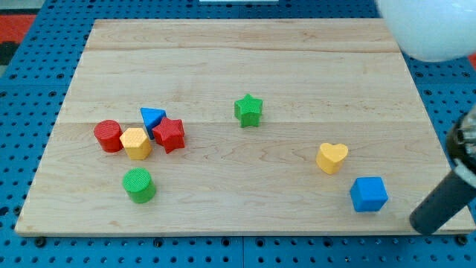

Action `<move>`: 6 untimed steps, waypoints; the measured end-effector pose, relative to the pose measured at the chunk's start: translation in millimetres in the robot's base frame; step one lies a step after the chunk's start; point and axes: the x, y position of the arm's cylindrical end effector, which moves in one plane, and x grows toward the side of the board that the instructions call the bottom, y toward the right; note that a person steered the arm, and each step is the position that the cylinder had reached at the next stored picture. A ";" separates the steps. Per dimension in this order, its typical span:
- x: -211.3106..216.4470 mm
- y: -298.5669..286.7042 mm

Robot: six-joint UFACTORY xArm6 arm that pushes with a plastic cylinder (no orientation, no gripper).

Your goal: Place the blue cube below the yellow heart

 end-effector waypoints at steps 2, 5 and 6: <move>-50.8 -40.4; -11.0 -38.8; -16.6 -37.3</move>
